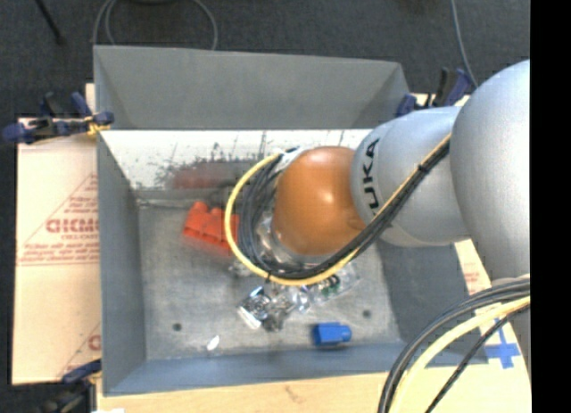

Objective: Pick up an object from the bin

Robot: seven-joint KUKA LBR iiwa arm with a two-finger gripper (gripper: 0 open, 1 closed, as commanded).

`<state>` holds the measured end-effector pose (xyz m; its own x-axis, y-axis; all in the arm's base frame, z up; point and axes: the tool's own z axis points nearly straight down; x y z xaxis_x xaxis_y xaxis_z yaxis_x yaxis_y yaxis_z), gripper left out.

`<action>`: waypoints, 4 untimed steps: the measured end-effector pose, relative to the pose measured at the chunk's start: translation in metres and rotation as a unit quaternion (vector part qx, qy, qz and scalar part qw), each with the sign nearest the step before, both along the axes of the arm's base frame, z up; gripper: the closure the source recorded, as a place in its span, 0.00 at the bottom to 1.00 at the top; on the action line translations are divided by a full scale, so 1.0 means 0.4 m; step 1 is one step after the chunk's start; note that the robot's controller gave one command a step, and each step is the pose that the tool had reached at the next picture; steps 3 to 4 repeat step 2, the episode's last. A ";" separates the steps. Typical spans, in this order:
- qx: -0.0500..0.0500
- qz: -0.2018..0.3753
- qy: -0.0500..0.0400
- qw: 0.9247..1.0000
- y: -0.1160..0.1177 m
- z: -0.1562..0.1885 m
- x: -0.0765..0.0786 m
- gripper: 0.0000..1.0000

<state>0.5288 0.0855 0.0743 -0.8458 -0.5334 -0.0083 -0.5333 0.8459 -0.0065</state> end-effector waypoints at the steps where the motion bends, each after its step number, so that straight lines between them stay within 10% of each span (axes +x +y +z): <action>1: 0.002 -0.002 -0.001 1.000 0.003 0.003 0.002 1.00; 2: 0.001 -0.003 0.000 1.000 0.006 0.387 0.006 1.00; 4: 0.001 -0.003 0.000 1.000 0.006 0.387 0.006 1.00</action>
Offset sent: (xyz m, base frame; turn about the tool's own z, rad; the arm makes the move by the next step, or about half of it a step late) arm 0.0000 0.0000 0.0000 0.0000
